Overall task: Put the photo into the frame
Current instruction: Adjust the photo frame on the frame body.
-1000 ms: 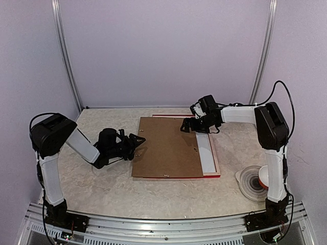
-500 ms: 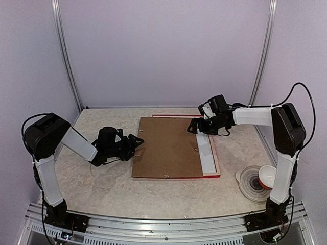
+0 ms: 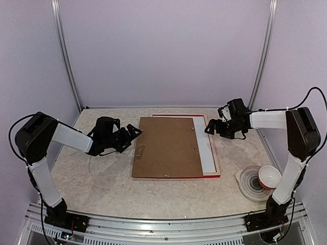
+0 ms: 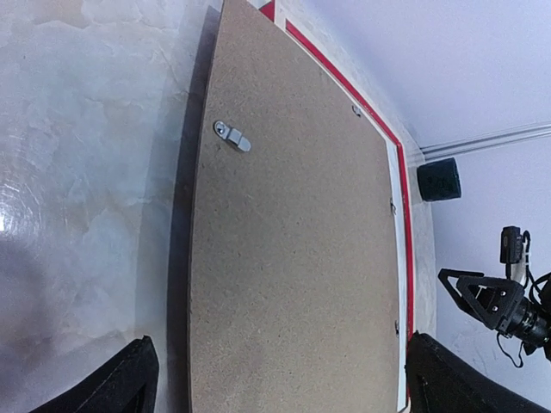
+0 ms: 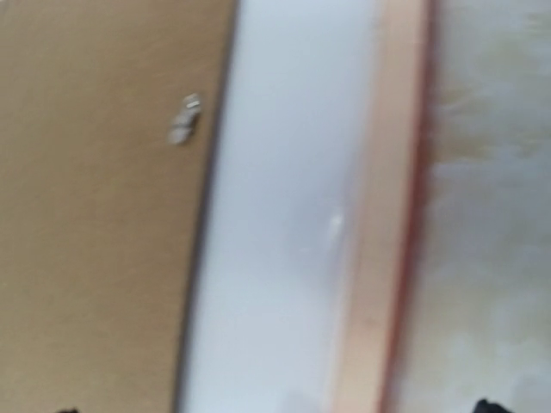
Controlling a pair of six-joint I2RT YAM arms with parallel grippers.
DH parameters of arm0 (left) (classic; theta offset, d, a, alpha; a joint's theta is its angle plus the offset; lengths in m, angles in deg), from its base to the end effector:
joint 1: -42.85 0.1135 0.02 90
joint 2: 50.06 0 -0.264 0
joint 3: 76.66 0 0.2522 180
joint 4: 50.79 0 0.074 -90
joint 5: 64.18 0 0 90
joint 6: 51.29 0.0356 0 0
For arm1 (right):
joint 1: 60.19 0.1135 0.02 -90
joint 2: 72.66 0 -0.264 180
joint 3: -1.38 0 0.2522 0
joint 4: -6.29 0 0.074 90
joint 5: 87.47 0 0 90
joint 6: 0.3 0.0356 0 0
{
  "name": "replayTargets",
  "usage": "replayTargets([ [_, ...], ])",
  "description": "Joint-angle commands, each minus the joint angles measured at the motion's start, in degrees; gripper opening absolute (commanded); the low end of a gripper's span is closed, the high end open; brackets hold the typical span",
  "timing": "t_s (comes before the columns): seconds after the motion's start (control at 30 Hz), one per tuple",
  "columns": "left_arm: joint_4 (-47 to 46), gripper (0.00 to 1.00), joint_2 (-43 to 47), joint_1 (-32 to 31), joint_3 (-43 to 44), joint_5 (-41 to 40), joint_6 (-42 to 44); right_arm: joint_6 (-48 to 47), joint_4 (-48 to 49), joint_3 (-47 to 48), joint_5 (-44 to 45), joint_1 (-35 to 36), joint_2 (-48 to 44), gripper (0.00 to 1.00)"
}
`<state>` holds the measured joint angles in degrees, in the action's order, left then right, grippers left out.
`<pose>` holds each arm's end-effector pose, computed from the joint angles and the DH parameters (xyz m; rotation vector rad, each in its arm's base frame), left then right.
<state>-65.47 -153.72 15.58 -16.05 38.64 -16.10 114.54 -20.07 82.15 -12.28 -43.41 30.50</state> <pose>0.3184 -0.1730 0.1462 -0.3877 2.2134 -1.0681 0.3658 0.1198 0.1930 0.0534 2.4863 0.6339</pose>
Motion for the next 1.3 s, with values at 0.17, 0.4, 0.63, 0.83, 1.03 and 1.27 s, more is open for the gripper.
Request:
replayTargets([
  [0.17, 5.8, 0.99, -1.19, 0.65, 4.57, -0.39, 3.42, 1.1, 1.19, 0.27, -0.46, -2.37, 0.7, 0.99],
  [0.4, 7.7, 0.97, -3.72, -0.02, 6.99, -1.62, 5.01, 1.87, 1.11, 3.62, -0.2, -3.41, 4.58, 0.99],
  [0.63, 6.88, 0.84, -6.58, -0.49, 7.89, -1.46, 4.47, 1.79, 1.18, 8.19, -0.53, -3.76, 10.14, 0.99],
  [0.83, 6.09, 0.6, -7.67, -0.86, 8.51, -1.49, 4.22, 1.45, 2.31, 9.75, -1.84, -3.85, 13.48, 0.99],
  [1.03, 5.95, 0.38, -8.1, -0.95, 9.05, -1.59, 3.95, 1.17, 3.07, 10.62, -2.89, -4.07, 15.3, 0.99],
  [1.27, 4.22, 0.24, -9.51, -0.86, 8.81, -0.67, 2.78, 0.92, 4.78, 10.58, -5.04, -4.21, 16.04, 0.99],
])
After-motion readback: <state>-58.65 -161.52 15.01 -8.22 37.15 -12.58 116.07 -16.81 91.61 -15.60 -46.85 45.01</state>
